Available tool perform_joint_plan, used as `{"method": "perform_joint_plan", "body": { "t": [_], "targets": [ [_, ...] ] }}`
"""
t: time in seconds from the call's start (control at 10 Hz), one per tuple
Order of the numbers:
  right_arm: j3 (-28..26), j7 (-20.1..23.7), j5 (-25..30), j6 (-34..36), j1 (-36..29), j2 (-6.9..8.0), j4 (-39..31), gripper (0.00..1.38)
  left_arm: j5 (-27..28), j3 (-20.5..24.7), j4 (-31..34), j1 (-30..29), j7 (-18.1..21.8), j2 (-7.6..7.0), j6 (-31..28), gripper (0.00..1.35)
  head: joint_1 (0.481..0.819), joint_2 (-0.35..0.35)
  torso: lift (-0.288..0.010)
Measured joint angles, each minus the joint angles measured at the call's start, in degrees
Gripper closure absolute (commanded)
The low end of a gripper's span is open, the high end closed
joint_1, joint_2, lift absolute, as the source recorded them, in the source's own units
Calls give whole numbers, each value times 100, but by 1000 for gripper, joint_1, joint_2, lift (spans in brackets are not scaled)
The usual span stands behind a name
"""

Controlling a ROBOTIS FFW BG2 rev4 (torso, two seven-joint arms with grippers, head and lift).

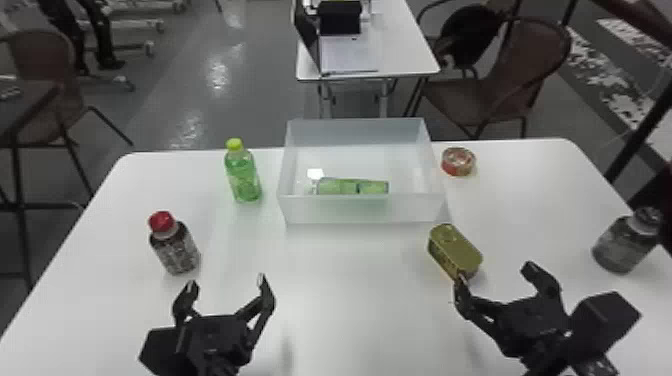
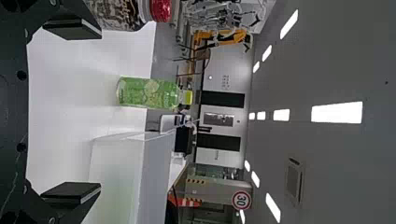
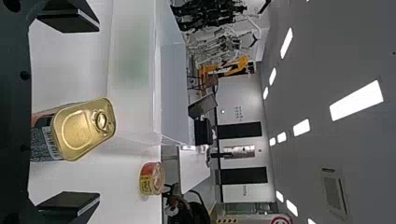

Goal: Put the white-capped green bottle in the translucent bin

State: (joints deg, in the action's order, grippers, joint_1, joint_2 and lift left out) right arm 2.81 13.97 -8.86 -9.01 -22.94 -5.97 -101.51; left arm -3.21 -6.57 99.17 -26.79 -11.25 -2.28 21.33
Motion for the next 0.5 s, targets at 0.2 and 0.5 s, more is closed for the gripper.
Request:
{"method": "perform_joint_plan", "body": {
  "t": [0.2, 0.5],
  "targets": [
    [0, -164, 100, -72, -37, 28, -33, 32, 122, 19, 23, -2, -8, 0, -18, 150, 695, 52, -114],
    [0, -650, 159, -143, -211, 82, -112, 33, 338, 81, 103, -74, -134, 89, -104, 150, 695, 38, -114]
  ]
}}
